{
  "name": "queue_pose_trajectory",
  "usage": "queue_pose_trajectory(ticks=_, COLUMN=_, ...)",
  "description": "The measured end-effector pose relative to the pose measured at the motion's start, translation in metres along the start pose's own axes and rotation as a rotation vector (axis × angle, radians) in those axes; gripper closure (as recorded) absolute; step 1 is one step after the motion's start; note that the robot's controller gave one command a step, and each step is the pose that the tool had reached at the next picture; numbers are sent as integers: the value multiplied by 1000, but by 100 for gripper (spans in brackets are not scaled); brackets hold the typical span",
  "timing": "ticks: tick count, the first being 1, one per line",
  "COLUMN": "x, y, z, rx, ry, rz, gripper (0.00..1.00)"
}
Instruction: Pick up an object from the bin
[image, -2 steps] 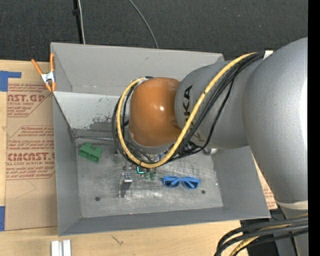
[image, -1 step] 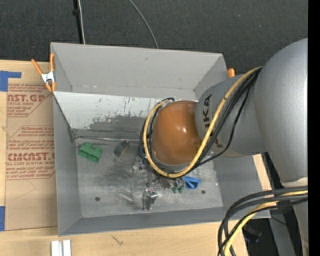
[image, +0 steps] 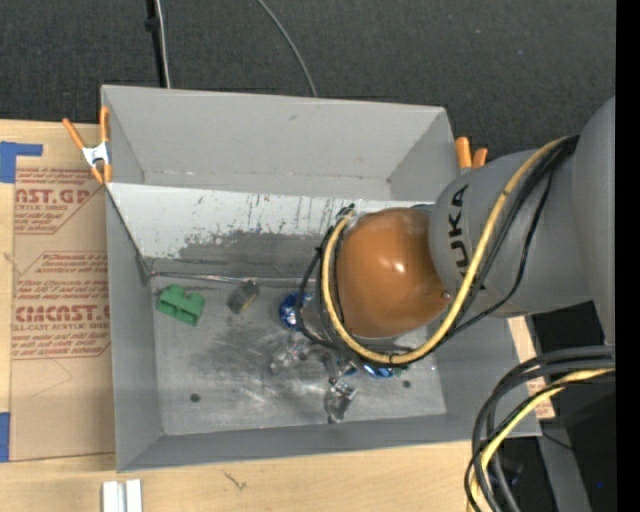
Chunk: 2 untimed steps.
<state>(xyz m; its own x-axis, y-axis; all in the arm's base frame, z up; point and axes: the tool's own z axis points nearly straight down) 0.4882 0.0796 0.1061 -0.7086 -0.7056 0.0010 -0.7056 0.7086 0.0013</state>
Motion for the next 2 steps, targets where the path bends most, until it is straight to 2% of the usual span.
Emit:
queue_pose_trajectory(ticks=1, x=44, y=-32, z=-7, rx=0, ry=0, rz=-227, gripper=0)
queue_pose_trajectory(ticks=2, x=82, y=-162, z=0, rx=6, ry=-2, rz=-120, gripper=0)
